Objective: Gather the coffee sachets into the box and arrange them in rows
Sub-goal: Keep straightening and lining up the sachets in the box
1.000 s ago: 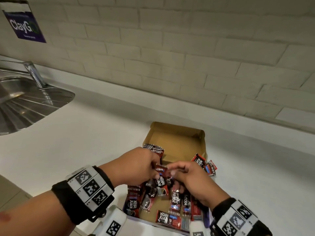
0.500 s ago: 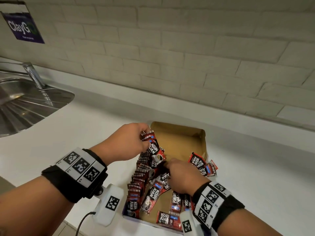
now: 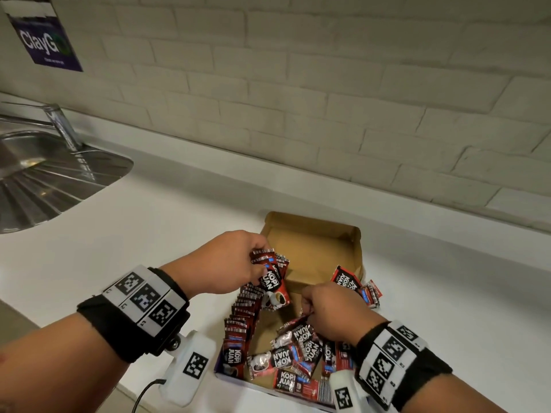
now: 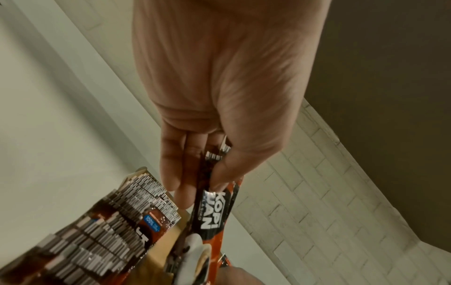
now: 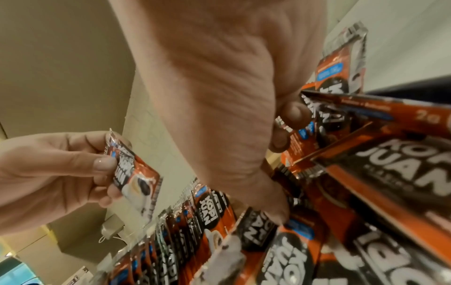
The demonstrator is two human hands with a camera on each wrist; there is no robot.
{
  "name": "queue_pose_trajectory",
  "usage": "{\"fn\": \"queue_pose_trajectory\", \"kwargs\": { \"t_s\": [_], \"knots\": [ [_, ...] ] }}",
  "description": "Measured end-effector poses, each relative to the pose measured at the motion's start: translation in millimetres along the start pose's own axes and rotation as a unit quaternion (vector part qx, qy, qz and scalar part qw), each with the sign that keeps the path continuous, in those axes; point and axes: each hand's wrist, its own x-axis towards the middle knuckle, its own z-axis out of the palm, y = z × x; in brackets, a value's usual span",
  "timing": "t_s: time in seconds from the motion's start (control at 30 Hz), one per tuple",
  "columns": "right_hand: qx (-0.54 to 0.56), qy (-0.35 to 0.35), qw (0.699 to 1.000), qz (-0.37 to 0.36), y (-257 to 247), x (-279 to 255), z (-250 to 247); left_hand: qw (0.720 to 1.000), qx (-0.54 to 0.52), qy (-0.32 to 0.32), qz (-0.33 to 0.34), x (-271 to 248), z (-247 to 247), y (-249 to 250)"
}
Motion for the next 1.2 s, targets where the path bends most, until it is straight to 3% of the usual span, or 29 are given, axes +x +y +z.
{"fn": "queue_pose_trajectory", "kwargs": {
  "t_s": [0.27, 0.47, 0.63, 0.73, 0.87, 0.93, 1.0, 1.07, 1.2],
  "knots": [
    [0.096, 0.025, 0.995, -0.012, 6, -3, -12, 0.998, 0.043, -0.03, 0.023, 0, 8, 8],
    [0.25, 0.053, 0.966, -0.03, -2, -12, -31, 0.991, 0.11, -0.055, 0.042, 3, 18, 18],
    [0.368, 0.076, 0.926, -0.044, -8, -16, -36, 0.993, 0.11, -0.011, 0.052, 8, 24, 22],
    [0.478, 0.101, 0.872, -0.028, -9, -15, -34, 0.993, 0.105, 0.006, 0.054, 10, 20, 21],
    [0.549, 0.126, 0.826, -0.011, -12, -14, -29, 0.993, 0.107, 0.01, 0.052, 11, 18, 21],
    [0.517, 0.132, 0.845, -0.008, -11, -15, -24, 0.994, 0.103, 0.015, 0.042, 13, 17, 19],
    [0.413, 0.111, 0.904, -0.008, -14, -16, -20, 0.995, 0.086, 0.02, 0.034, 14, 18, 18],
    [0.324, 0.085, 0.942, -0.016, -20, -18, -16, 0.997, 0.066, 0.016, 0.034, 15, 21, 18],
    [0.243, 0.098, 0.965, -0.011, -28, -17, -11, 0.997, 0.061, 0.016, 0.048, 12, 27, 16]
  ]
}}
